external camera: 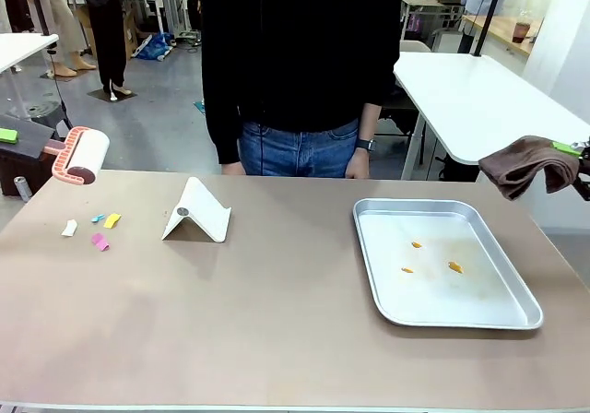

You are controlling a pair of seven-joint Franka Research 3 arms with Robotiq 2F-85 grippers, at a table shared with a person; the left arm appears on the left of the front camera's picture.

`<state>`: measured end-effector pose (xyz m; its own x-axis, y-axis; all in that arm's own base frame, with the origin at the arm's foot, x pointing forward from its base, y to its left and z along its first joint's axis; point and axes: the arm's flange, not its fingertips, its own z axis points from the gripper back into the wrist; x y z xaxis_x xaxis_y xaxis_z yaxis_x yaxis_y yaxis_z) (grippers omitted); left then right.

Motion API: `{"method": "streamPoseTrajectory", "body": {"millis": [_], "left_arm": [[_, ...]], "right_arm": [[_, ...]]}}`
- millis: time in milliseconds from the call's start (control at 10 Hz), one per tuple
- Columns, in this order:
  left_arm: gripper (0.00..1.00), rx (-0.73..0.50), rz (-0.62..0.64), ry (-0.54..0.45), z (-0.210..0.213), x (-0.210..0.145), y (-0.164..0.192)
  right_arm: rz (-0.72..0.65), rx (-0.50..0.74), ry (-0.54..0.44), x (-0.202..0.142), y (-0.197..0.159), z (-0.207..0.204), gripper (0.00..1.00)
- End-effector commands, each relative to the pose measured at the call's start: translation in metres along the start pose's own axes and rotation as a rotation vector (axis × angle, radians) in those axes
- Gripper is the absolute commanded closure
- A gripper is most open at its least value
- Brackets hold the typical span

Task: Clean the surface of the table.
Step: If a person points to the right, clean the right side of the table with your right hand, and if they point to the left, clean the left side with your left hand.

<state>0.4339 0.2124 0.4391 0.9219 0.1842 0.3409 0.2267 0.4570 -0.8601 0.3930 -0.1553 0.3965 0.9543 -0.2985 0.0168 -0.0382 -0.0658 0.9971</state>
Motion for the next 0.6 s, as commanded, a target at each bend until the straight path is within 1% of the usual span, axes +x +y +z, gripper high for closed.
{"method": "streamPoseTrajectory", "body": {"millis": [0,500], "left_arm": [[1.00,-0.027,-0.018,-0.016,-0.0001,-0.0001,-0.0023],[1.00,-0.027,-0.018,-0.016,-0.0001,-0.0001,-0.0023]], "right_arm": [[0.015,-0.003,0.005,-0.0017,0.0031,0.0007,1.00],[0.015,-0.003,0.005,-0.0017,0.0031,0.0007,1.00]]}}
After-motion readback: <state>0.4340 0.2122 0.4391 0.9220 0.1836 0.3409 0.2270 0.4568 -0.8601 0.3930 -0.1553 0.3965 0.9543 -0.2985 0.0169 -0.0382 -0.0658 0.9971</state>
